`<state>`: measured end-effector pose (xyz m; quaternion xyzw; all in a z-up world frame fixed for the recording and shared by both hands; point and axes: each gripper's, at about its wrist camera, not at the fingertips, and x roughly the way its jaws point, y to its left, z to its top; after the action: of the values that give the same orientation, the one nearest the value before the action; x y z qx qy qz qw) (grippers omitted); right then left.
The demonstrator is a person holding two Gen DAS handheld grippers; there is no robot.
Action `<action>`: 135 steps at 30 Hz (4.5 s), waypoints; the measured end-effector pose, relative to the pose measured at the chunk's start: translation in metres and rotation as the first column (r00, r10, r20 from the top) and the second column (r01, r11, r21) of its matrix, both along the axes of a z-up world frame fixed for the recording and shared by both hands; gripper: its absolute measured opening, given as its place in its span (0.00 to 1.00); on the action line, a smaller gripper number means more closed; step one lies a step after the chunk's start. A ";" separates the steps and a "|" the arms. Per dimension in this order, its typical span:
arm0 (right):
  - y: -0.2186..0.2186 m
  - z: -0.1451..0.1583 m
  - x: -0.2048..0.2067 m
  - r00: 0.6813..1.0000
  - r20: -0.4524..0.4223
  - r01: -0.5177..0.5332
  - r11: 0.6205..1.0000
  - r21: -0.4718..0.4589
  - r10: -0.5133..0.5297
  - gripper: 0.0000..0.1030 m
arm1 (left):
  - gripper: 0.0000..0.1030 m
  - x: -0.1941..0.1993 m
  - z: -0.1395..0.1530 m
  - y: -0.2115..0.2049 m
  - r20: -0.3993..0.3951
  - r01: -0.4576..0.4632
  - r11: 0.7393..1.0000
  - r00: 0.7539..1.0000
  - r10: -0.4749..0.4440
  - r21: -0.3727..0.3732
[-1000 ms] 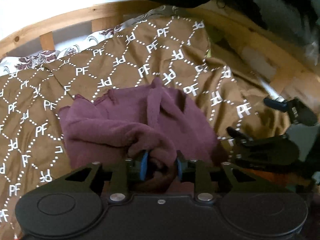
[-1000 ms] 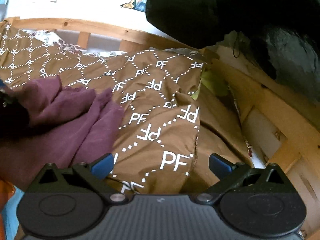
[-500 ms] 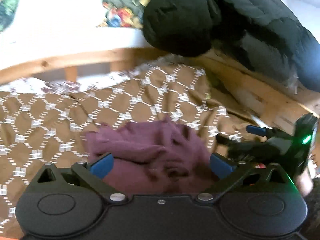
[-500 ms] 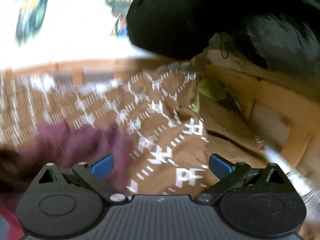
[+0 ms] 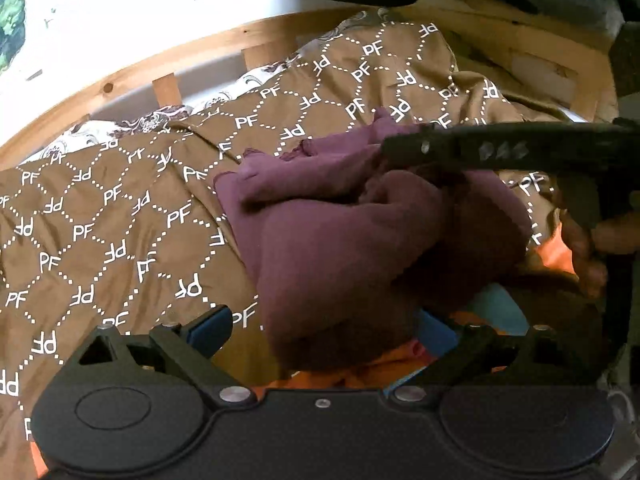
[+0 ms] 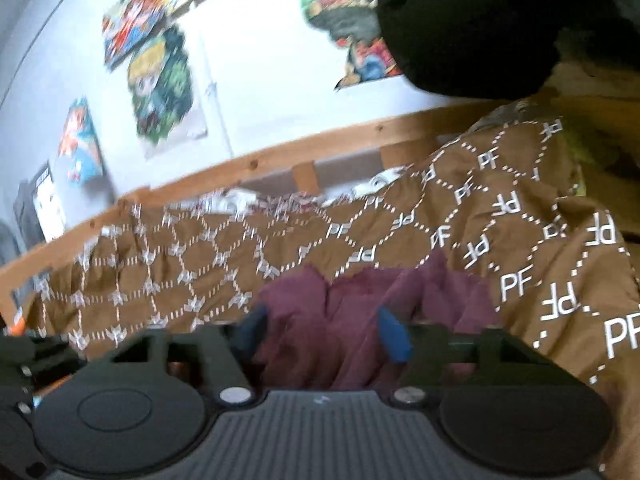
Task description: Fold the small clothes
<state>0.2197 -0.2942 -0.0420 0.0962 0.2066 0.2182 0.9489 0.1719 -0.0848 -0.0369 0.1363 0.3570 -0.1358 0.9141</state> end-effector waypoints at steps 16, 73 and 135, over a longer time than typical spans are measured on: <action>-0.057 -0.013 0.003 0.975 -0.157 0.185 0.967 0.177 -0.158 0.06 | 0.87 -0.011 -0.014 -0.034 0.139 0.106 0.966 0.980 -0.142 0.238; -0.068 -0.007 0.056 0.996 -0.014 0.090 0.985 0.144 -0.089 0.16 | 0.22 -0.011 0.000 -0.061 0.127 0.201 0.974 0.969 -0.213 0.103; -0.069 -0.020 -0.040 0.959 -0.166 0.227 0.973 -0.031 -0.229 0.96 | 0.99 0.028 -0.049 0.039 -0.216 -0.310 0.857 0.947 0.239 -0.411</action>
<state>0.1795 -0.3629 -0.0618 0.1317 0.2750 0.0974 0.9474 0.1996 -0.0455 -0.0864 -0.1370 0.4038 -0.0909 0.9000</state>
